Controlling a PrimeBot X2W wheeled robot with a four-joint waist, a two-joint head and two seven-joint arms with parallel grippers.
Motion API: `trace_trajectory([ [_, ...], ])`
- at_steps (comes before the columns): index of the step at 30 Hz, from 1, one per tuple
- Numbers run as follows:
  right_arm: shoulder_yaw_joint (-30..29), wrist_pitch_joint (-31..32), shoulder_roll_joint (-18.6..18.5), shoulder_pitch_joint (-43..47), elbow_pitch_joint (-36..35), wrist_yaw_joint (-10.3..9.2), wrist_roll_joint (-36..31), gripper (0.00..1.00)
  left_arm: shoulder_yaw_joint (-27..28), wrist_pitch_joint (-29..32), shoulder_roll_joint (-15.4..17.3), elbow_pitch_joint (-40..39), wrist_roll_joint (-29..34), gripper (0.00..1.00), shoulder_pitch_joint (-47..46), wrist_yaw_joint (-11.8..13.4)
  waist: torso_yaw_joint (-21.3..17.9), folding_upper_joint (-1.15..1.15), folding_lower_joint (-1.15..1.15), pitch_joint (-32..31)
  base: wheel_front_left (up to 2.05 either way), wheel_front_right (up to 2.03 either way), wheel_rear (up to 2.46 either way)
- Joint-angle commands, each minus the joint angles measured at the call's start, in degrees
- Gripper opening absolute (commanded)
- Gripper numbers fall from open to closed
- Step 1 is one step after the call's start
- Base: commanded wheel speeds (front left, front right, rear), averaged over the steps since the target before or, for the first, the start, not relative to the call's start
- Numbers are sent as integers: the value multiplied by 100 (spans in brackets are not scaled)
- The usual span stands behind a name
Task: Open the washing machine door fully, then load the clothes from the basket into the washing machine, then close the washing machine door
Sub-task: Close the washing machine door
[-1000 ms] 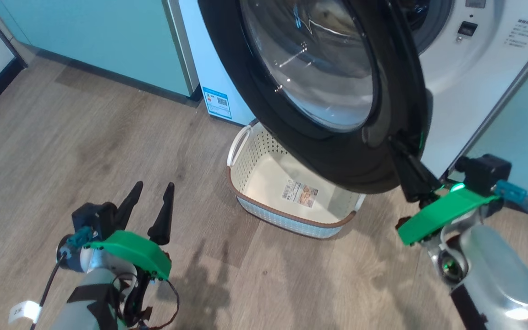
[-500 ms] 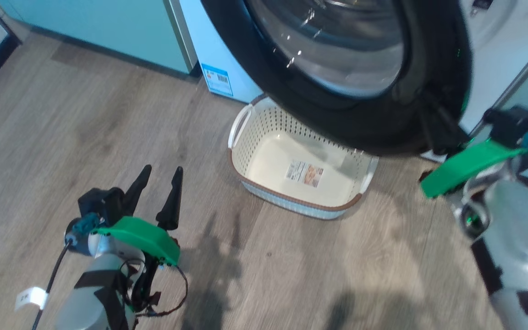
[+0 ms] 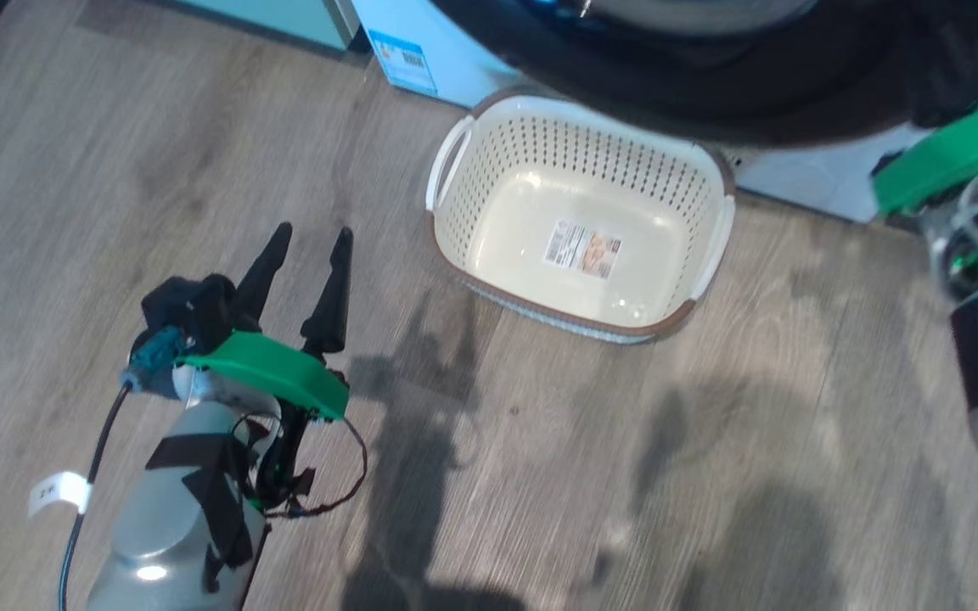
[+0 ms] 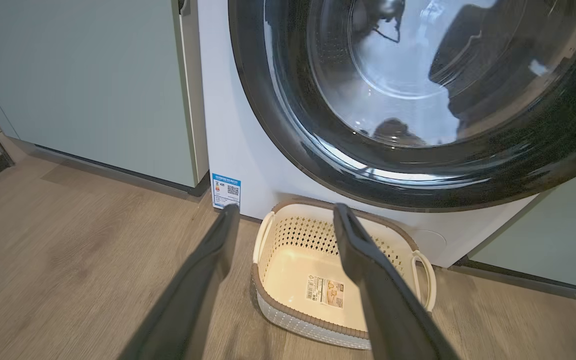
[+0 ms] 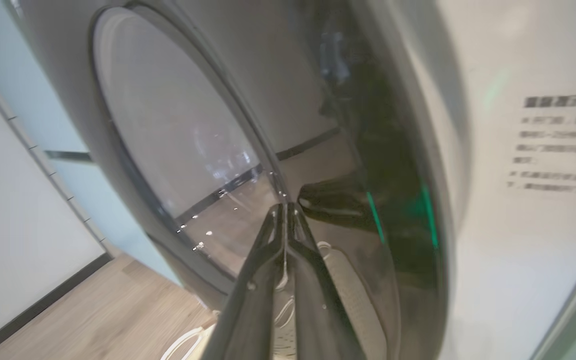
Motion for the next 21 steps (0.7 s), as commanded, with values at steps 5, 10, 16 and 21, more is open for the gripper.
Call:
trace_trajectory([
  [5, -160, -32, 60, -583, -31, 1, -193, 0, 244, -36, 138, -209, -62, 100, -226, -7, 31, 0, -1, 255, 0, 0, 0],
  [10, -390, -32, 60, -865, 66, 1, -308, 0, 277, -36, 119, -202, -60, 100, -279, -7, 50, 0, -1, 355, 0, 0, 0],
  [16, -752, -32, 60, -1059, 65, 1, -529, 0, 294, -36, 102, -214, -65, 100, -314, -7, 87, 0, -1, 440, 0, 0, 0],
  [21, -832, -32, 60, -1137, 52, 1, -563, 0, 290, -36, 97, -216, -71, 100, -339, -7, 100, 0, -1, 493, 0, 0, 0],
])
